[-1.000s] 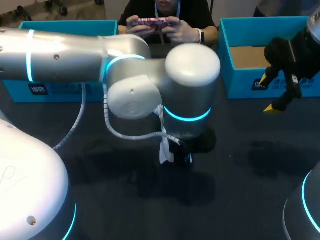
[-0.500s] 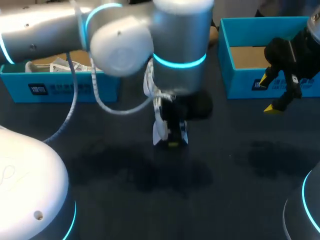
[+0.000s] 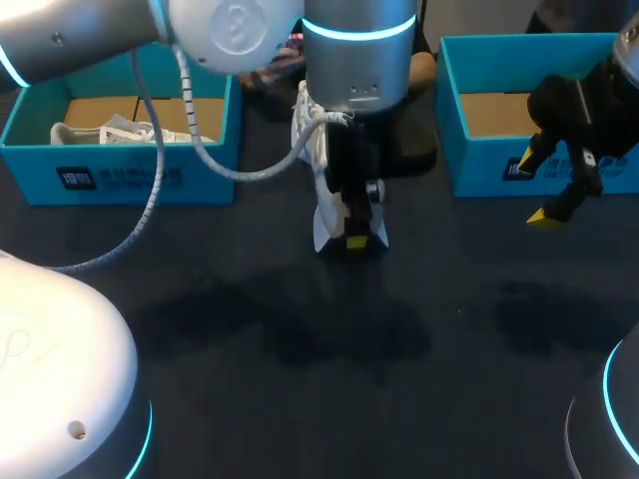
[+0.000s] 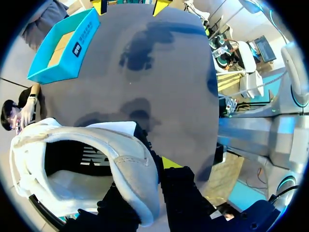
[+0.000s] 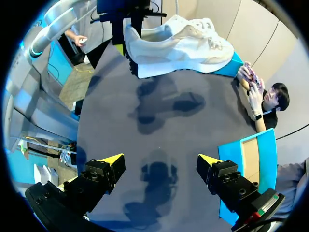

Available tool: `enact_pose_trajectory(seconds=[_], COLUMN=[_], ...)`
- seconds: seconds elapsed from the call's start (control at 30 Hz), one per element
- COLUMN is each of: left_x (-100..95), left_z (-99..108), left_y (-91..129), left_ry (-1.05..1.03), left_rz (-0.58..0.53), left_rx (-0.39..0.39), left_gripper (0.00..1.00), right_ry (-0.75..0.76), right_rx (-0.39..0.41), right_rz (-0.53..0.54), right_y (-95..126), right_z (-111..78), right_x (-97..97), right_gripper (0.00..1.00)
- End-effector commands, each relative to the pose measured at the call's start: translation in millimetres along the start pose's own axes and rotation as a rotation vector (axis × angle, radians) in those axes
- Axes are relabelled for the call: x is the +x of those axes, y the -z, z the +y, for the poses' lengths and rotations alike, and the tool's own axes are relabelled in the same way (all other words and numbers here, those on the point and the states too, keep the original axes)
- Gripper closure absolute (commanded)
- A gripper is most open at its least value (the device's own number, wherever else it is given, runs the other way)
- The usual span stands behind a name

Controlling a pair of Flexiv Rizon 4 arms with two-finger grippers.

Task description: Take the shoe out of the shoebox, open the shoe tongue, remove and reinsert the insole, then place the shoe into the shoebox

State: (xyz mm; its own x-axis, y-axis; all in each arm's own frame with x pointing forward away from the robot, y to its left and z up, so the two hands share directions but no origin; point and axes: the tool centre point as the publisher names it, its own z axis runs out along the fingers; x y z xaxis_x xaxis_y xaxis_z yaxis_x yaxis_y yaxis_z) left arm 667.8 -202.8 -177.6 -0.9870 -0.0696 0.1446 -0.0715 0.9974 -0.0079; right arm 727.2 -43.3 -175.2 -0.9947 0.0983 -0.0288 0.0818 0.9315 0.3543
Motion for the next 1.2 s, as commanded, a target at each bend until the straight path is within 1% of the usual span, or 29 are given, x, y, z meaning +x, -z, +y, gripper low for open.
enact_pose_trajectory(seconds=[0.03,0.3,0.33,0.43,0.6,0.77,0.97,1.03,1.1,1.2], left_x=[0.9,0.9,-1.3,-6.9,-17.9,-32.7,-54.7,-63.5,-74.2,-87.1], left_z=[2,2,3,10,24,45,80,91,107,130], left_y=[2,2,3,6,10,15,21,21,23,27], left_ry=[0.000,0.000,0.004,-0.008,0.007,-0.008,-0.055,-0.072,-0.116,-0.137], left_rz=[-0.003,-0.003,0.028,0.066,0.064,0.088,0.125,0.107,0.107,0.068], left_rx=[0.003,0.003,0.004,0.001,0.007,0.034,0.036,0.030,0.026,0.026], left_gripper=[1.00,1.00,1.00,1.00,1.00,1.00,1.00,1.00,1.00,1.00], right_ry=[0.000,0.000,0.000,0.000,0.000,0.000,0.000,0.000,0.000,0.000], right_rx=[0.002,0.002,0.002,0.002,0.002,0.002,0.002,0.002,0.002,0.002], right_rz=[0.001,0.001,0.001,0.001,0.001,0.001,0.001,0.001,0.001,0.001], right_y=[-1,-1,-1,-1,-1,-1,-1,-1,-1,-1], right_z=[0.3,0.3,0.3,0.3,0.3,0.3,0.3,0.3,0.3,0.3], right_x=[-0.9,-0.9,-0.9,-0.9,-0.9,-0.9,-0.9,-0.9,-0.9,-0.9], right_gripper=[0.00,0.00,0.00,0.00,0.00,0.00,0.00,0.00,0.00,0.00])
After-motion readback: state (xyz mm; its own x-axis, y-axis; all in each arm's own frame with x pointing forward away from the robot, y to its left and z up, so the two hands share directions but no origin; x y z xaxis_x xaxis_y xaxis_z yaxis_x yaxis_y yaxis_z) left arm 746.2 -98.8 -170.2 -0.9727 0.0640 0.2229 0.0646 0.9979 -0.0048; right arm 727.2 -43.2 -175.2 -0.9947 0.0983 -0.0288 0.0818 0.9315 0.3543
